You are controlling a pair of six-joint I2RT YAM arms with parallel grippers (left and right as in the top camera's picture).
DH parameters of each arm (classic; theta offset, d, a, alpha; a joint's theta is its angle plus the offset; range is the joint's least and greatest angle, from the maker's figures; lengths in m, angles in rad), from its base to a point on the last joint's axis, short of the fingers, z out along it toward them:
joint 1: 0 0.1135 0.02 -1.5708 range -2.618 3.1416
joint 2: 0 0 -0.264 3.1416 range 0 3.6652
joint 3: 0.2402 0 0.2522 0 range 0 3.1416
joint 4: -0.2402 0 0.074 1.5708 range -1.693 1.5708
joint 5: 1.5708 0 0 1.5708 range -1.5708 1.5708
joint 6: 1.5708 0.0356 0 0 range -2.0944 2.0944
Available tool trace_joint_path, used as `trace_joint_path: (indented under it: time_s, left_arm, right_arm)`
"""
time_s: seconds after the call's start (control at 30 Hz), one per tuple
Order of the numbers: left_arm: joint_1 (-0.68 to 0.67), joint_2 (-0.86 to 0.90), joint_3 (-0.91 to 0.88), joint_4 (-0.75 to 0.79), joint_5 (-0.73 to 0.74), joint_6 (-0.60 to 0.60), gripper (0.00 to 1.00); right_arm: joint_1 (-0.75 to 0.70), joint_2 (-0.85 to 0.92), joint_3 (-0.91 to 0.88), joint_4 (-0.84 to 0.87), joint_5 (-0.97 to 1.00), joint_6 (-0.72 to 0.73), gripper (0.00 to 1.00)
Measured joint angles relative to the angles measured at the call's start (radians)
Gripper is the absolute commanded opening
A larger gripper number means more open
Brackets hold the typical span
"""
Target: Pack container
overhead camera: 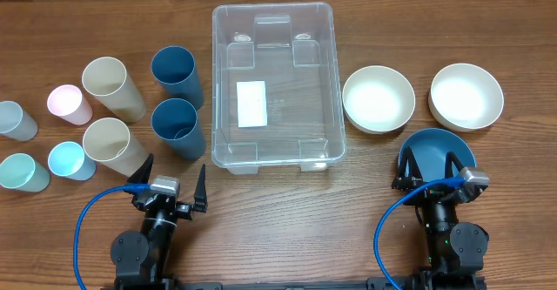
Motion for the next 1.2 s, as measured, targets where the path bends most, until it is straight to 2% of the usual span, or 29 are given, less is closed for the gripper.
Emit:
trace_joint_path:
  time_s: [0.8, 0.9, 1.03, 1.1, 1.2]
  left_arm:
    - [0.000, 0.000, 0.000, 0.000, 0.001, 0.000, 1.00]
    - [0.000, 0.000, 0.000, 0.001, 0.012, -0.060, 1.00]
    - [0.000, 0.000, 0.000, 0.001, 0.019, -0.248, 1.00]
    - [0.000, 0.000, 0.000, 0.003, 0.074, -0.325, 1.00]
    - [0.000, 0.000, 0.016, -0.005, 0.206, -0.370, 1.00]
  right_arm:
    - [0.000, 0.000, 0.000, 0.001, -0.011, 0.000, 1.00]
    - [0.000, 0.000, 0.000, 0.004, -0.045, 0.000, 1.00]
    - [0.000, 0.000, 0.000, 0.015, -0.158, 0.033, 1.00]
    - [0.000, 0.000, 0.000, -0.001, -0.206, 0.065, 1.00]
    - [0.000, 0.000, 0.021, -0.083, -0.243, 0.084, 1.00]
